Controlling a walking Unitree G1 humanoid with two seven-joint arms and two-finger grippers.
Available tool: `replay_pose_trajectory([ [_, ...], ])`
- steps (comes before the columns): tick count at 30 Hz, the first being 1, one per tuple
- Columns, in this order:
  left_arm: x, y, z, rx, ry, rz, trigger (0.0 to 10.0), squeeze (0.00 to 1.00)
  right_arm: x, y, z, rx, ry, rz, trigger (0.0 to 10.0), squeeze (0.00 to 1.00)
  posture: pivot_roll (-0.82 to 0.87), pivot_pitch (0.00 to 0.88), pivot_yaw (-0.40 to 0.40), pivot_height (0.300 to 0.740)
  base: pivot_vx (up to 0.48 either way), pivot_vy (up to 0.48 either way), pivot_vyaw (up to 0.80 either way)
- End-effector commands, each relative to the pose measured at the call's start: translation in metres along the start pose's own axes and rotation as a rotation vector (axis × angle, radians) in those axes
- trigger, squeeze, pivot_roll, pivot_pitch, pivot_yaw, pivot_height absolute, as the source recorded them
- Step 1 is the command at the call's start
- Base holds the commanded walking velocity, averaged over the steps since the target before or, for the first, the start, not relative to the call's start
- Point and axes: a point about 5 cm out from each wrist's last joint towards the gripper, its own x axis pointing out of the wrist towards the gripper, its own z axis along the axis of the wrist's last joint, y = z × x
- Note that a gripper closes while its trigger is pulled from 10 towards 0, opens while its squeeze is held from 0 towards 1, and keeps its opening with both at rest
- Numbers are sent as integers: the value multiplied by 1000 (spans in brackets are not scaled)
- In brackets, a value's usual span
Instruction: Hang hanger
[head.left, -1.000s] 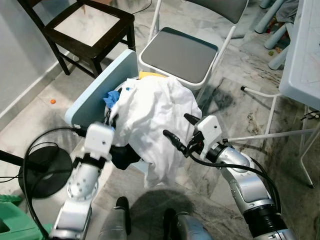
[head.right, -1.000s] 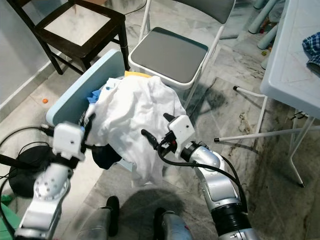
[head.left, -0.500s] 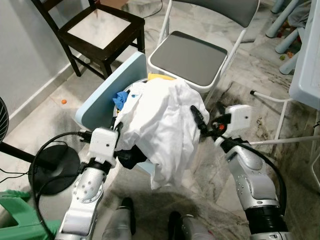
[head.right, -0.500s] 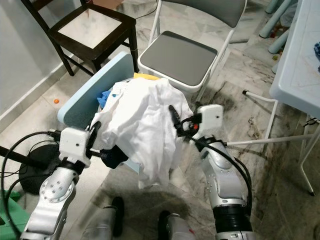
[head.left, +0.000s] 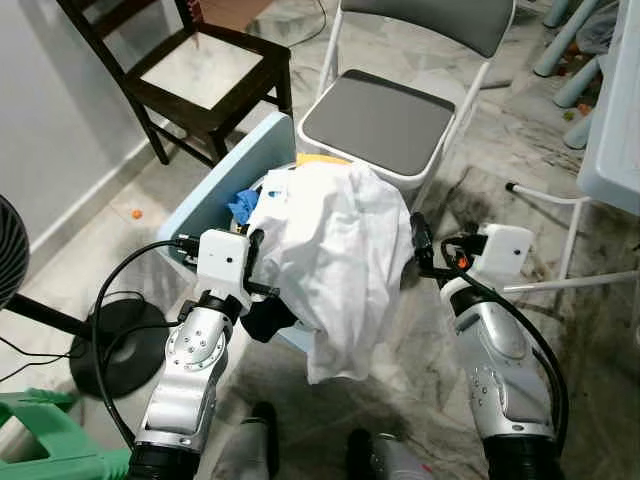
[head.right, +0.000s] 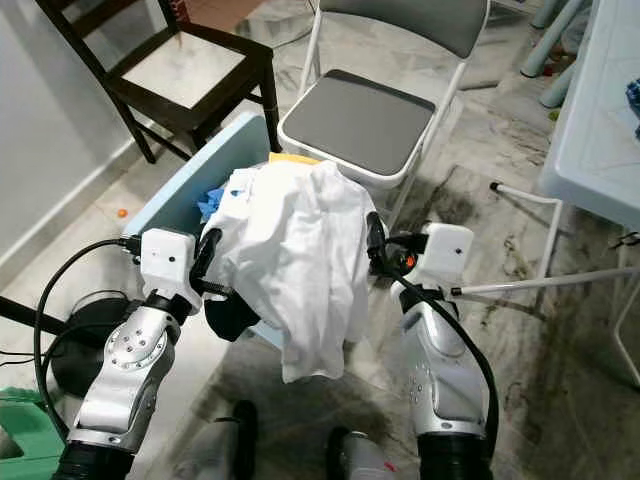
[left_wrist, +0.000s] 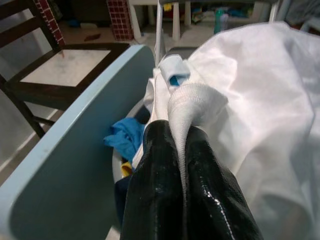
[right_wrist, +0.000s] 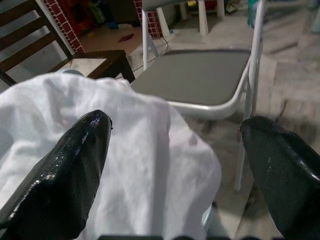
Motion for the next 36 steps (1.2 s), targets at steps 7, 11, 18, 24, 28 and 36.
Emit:
replay_pose_trajectory([
  [7, 3, -2, -3, 30, 32, -86, 10000, 0, -6, -5, -18, 83, 39, -94, 10000, 0, 182, 228, 85, 740, 0, 0, -66],
  [11, 6, -1, -1, 16, 24, -63, 10000, 0, -8, -6, -20, 70, 55, -81, 10000, 0, 169, 228, 63, 740, 0, 0, -594],
  [18, 2, -14, -5, -29, 30, -75, 10000, 0, -3, -13, -14, 27, 59, -56, 10000, 0, 153, 234, 12, 740, 0, 0, -800],
  [24, 0, -20, -4, -68, 15, -97, 10000, 0, 2, -7, -9, 2, 53, -10, 10000, 0, 151, 235, -10, 740, 0, 0, -133],
  [28, 3, -19, 1, -64, -4, -94, 10000, 0, 5, -4, -8, -14, 55, 11, 10000, 0, 147, 236, -8, 740, 0, 0, 0],
  [36, 4, -17, 3, -60, -13, -97, 10000, 0, 5, -6, -7, -35, 53, 13, 10000, 0, 134, 243, -11, 740, 0, 0, 0],
])
